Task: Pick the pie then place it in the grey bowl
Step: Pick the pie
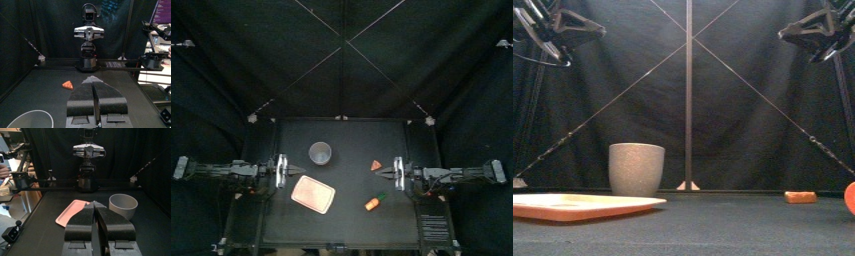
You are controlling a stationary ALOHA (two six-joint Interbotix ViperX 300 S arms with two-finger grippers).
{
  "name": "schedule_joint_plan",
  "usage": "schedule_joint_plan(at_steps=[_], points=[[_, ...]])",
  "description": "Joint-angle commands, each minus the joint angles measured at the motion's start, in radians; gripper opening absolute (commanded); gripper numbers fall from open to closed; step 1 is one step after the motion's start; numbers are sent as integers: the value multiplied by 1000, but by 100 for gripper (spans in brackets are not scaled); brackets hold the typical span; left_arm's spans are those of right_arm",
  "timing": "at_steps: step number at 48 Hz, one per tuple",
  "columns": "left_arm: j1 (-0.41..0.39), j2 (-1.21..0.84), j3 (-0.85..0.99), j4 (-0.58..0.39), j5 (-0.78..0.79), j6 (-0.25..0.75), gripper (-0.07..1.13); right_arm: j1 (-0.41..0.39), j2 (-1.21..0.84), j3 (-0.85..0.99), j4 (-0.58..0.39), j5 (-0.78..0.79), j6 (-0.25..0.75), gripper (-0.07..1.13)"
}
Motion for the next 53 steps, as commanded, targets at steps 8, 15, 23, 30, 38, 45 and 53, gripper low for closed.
schedule_joint_plan(at_steps=[8, 15, 23, 30, 38, 45, 53], points=[[0, 11, -26, -21, -2, -2, -3, -41, 101, -15, 11, 60, 11, 2], [3, 11, -28, -21, -3, -2, -3, -112, 172, -71, 2, 261, 9, 9], [6, 11, -31, -23, -9, -3, -2, -164, 202, -120, -11, 367, 8, 43], [8, 11, -28, -23, -11, -2, -2, -202, 202, -114, -12, 341, 11, 91], [25, 11, -31, -21, -12, 2, -2, -249, 206, -101, -12, 348, 9, 108], [51, 11, -29, -21, -14, 2, -2, -264, 230, -123, -23, 419, 2, 104], [72, 11, -31, -21, -17, 2, -2, -261, 288, -207, -98, 660, -18, 104]])
